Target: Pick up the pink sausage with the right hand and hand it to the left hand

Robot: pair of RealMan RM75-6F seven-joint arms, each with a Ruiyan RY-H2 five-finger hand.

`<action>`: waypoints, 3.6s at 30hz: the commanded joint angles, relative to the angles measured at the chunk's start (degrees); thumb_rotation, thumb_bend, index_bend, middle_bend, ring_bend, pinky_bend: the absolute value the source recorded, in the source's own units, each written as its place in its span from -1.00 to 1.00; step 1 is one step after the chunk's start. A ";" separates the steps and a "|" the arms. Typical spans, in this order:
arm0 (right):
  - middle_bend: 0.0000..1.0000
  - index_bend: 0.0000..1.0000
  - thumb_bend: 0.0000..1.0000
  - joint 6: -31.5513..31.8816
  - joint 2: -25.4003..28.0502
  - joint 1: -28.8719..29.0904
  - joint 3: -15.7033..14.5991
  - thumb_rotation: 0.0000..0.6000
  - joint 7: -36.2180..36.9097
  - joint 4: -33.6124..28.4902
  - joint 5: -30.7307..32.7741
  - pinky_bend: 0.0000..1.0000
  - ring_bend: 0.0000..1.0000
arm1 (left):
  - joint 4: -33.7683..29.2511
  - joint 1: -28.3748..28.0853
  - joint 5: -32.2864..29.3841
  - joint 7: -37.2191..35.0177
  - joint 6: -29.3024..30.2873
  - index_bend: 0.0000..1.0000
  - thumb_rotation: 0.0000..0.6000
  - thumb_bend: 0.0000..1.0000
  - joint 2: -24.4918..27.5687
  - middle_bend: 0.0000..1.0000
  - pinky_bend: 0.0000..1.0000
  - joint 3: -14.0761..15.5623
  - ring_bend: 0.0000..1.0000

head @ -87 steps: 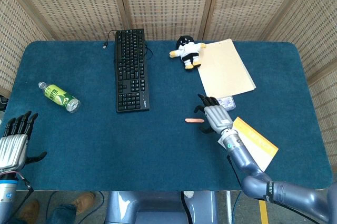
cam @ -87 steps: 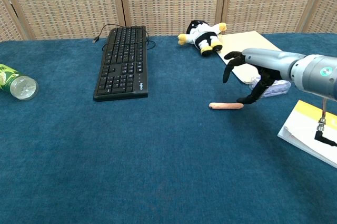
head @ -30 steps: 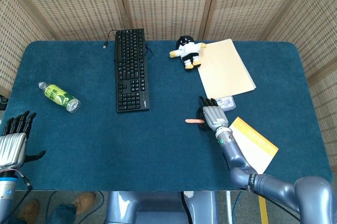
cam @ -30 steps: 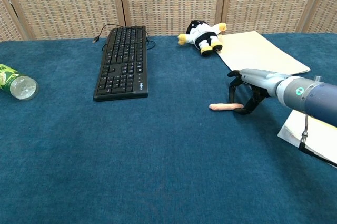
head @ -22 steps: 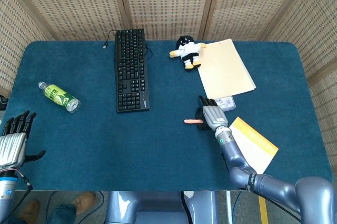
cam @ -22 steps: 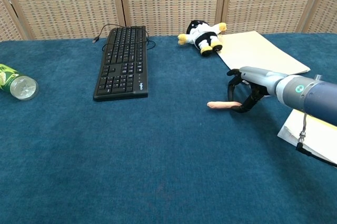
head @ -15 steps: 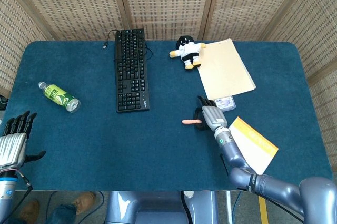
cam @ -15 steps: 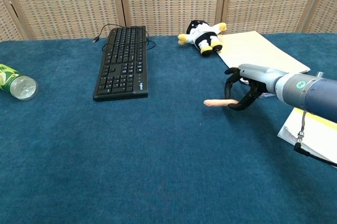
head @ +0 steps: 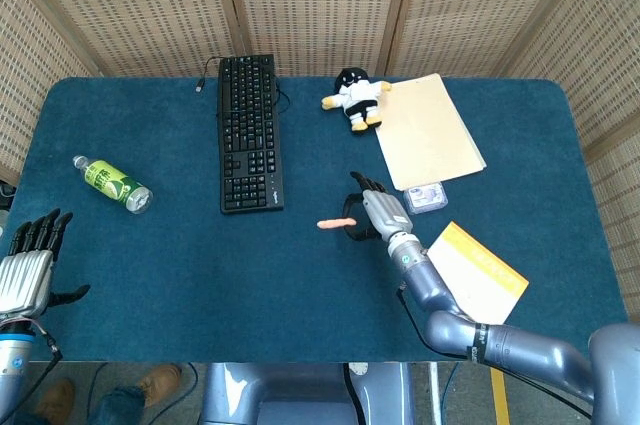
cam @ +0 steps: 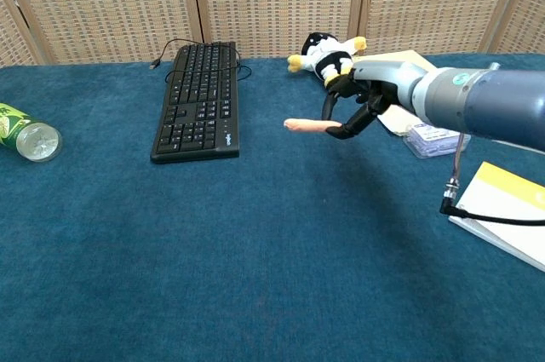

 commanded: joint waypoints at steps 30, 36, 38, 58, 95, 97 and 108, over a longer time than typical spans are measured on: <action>-0.86 0.34 0.35 5.27 -5.60 22.40 7.87 1.00 -2.64 -3.45 29.20 -1.00 -1.00 | 5.42 -18.76 17.25 -9.06 -12.56 -0.43 1.00 -0.56 2.75 -1.00 -1.00 -5.34 -1.00; -0.86 0.34 0.36 5.48 -5.08 21.93 7.59 1.00 -2.01 -4.74 28.66 -1.00 -1.00 | 9.46 -21.01 20.15 -10.09 -10.72 -0.21 1.00 -0.39 -3.66 -1.00 -1.00 -5.21 -1.00; -0.86 0.34 0.36 5.61 -4.97 21.84 7.53 1.00 -1.76 -5.24 28.43 -1.00 -1.00 | 10.32 -22.39 20.34 -9.83 -11.58 -0.18 1.00 -0.38 -6.03 -1.00 -1.00 -5.14 -1.00; -0.86 0.35 0.37 5.46 -4.33 22.07 6.73 1.00 -1.40 -5.49 28.80 -1.00 -1.00 | 11.01 -26.64 19.02 -4.53 -13.62 -0.14 1.00 -0.38 -11.96 -1.00 -1.00 -4.35 -1.00; -0.86 0.35 0.37 4.66 -3.18 21.12 5.71 1.00 0.46 -6.76 27.83 -1.00 -1.00 | 11.01 -28.99 15.38 0.69 -13.10 0.06 1.00 -0.26 -17.26 -1.00 -1.00 -4.05 -1.00; -0.86 0.35 0.37 4.59 -3.08 21.05 5.62 1.00 0.56 -6.77 27.80 -1.00 -1.00 | 11.19 -29.01 15.23 0.76 -12.99 0.06 1.00 -0.26 -17.38 -1.00 -1.00 -4.06 -1.00; -0.86 0.35 0.37 4.22 -2.89 20.82 5.27 1.00 1.11 -6.65 27.71 -1.00 -1.00 | 11.43 -29.31 14.68 0.97 -12.87 0.17 1.00 -0.13 -17.75 -1.00 -1.00 -4.09 -1.00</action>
